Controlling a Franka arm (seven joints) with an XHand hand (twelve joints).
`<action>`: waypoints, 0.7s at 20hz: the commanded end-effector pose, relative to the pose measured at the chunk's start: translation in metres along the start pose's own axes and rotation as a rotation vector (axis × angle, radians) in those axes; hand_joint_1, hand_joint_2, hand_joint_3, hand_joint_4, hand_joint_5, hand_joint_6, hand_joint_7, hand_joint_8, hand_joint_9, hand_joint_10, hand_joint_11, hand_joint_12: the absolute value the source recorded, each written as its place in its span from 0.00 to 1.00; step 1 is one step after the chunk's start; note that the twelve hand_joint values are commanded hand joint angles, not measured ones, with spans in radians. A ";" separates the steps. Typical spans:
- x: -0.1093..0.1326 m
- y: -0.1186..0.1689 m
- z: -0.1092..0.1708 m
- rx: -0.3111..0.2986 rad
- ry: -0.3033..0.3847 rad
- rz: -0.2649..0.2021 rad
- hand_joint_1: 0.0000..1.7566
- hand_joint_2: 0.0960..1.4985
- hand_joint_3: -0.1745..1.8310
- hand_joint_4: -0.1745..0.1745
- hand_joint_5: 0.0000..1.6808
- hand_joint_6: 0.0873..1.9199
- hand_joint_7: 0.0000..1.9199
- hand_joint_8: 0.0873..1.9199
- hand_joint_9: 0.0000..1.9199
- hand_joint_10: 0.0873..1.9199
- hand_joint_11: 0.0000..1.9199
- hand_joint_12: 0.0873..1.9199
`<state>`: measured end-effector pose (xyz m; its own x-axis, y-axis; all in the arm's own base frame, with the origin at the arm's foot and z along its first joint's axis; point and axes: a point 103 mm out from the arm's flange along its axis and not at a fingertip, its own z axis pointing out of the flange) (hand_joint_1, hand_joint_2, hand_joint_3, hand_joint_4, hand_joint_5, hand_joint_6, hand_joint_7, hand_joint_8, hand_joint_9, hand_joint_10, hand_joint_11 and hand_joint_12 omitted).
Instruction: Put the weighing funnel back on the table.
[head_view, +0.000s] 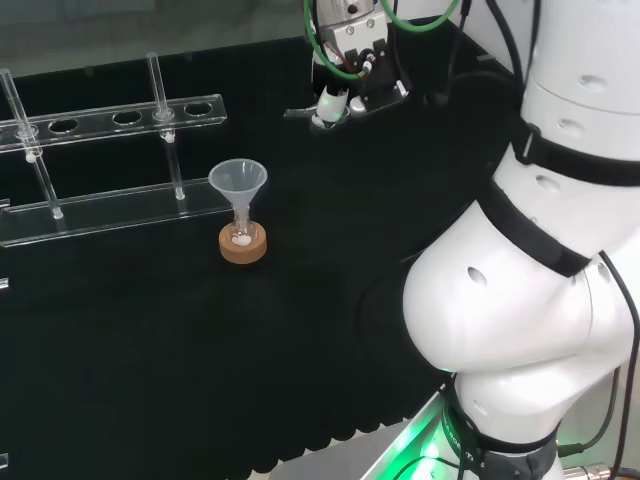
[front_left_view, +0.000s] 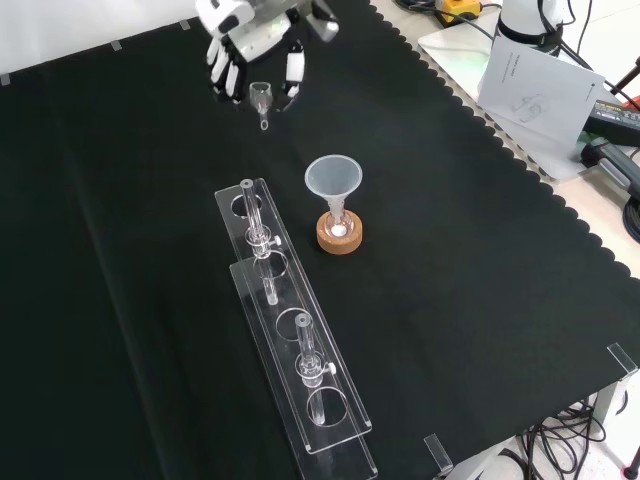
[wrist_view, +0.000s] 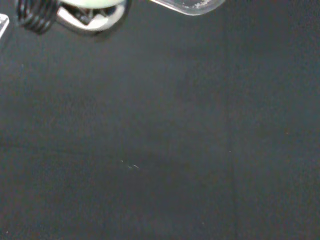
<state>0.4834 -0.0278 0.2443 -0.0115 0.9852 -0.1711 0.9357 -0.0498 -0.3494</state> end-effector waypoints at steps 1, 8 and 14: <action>0.003 0.043 0.019 0.028 -0.022 -0.040 0.61 0.44 0.42 1.00 0.67 0.46 0.30 0.32 0.47 0.18 0.34 0.57; 0.011 0.065 0.040 0.065 0.001 -0.055 0.61 0.44 0.42 1.00 0.67 0.46 0.30 0.32 0.47 0.18 0.34 0.57; 0.017 0.081 0.058 0.092 -0.030 -0.072 0.61 0.44 0.42 1.00 0.67 0.46 0.30 0.32 0.47 0.18 0.34 0.57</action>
<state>0.5333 -0.0255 0.1765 -0.0692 0.9839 -0.1645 0.9062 -0.0069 -0.4228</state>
